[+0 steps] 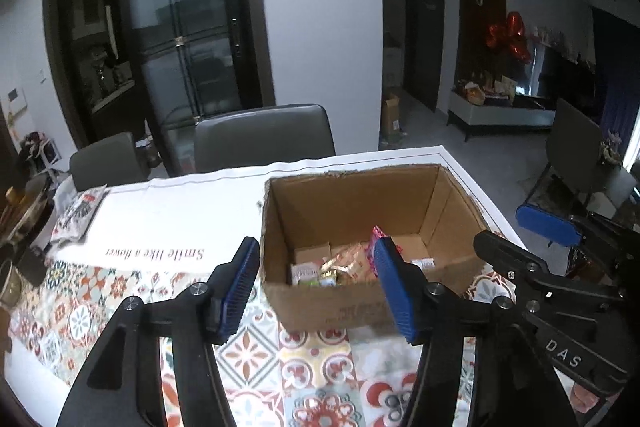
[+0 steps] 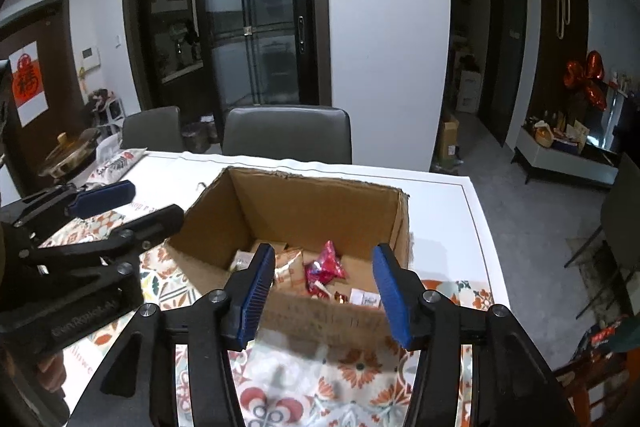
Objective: Organize snacks
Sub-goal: 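Lower the right tool onto the dark green packet and close it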
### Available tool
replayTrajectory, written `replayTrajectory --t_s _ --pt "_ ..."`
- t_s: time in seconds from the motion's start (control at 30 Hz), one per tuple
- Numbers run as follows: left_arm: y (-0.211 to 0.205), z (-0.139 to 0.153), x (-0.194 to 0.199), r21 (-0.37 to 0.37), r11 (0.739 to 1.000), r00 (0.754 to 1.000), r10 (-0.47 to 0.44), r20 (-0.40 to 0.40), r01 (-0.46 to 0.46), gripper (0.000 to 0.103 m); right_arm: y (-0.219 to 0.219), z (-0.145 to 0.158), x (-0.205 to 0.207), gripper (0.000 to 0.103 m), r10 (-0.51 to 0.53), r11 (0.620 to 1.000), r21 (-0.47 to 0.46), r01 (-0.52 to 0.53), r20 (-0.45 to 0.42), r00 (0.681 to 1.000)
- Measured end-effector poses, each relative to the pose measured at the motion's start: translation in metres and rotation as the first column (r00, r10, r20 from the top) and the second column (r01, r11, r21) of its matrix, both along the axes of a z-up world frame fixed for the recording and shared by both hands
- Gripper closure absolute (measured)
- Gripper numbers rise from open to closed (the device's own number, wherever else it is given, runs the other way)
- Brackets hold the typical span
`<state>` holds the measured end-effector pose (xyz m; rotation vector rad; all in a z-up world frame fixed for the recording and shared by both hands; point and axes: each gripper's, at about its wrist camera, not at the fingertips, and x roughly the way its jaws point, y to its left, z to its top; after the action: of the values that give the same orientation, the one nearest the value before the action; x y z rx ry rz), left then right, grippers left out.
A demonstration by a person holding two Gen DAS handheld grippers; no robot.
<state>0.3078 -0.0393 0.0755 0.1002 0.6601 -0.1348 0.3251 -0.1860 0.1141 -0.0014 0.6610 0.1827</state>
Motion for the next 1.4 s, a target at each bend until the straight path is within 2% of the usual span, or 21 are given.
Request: replayTrajectory --t_s 0.1,0.17,0.33,0.37,0.73,0.93,1.03,1.2,1.4 --pt "0.005 -0.002 -0.022 -0.009 1.000 1.000 0.002 0.008 -0.001 0.041 0.000 -0.001 -0.016 0.049 0.005 1.000 0.011 -0.005 0.005 1.000" --pt "0.006 -0.003 -0.034 0.003 1.000 1.000 0.005 0.021 -0.005 0.041 0.002 -0.002 -0.027 0.045 0.009 1.000 0.014 -0.009 0.013 1.000" --pt "0.012 -0.014 -0.062 0.035 0.999 0.999 0.032 0.040 -0.033 0.037 0.010 -0.007 -0.052 0.045 0.038 0.999 0.001 -0.038 0.023 0.999" --pt "0.013 -0.017 -0.068 0.053 0.998 0.999 0.035 0.041 -0.037 0.037 0.012 -0.008 -0.058 0.042 0.047 0.999 0.002 -0.047 0.021 0.999" --pt "0.040 -0.053 -0.123 0.029 0.996 0.996 0.080 -0.028 -0.080 0.035 0.034 -0.032 -0.101 0.039 0.110 0.994 0.008 -0.110 -0.020 0.994" --pt "0.050 -0.066 -0.149 0.060 0.990 0.991 0.128 -0.034 -0.125 0.033 0.049 -0.051 -0.117 0.039 0.154 0.988 0.012 -0.154 -0.068 0.986" --pt "0.056 -0.074 -0.157 0.052 0.989 0.988 0.142 -0.055 -0.139 0.033 0.057 -0.060 -0.123 0.039 0.176 0.984 0.008 -0.175 -0.090 0.980" --pt "0.064 -0.088 -0.169 0.087 0.982 0.982 0.174 -0.070 -0.168 0.033 0.069 -0.081 -0.131 0.039 0.205 0.979 0.018 -0.205 -0.154 0.967" --pt "0.073 -0.106 -0.179 0.088 0.982 0.978 0.178 -0.108 -0.169 0.033 0.084 -0.107 -0.138 0.039 0.242 0.970 0.025 -0.244 -0.237 0.941"
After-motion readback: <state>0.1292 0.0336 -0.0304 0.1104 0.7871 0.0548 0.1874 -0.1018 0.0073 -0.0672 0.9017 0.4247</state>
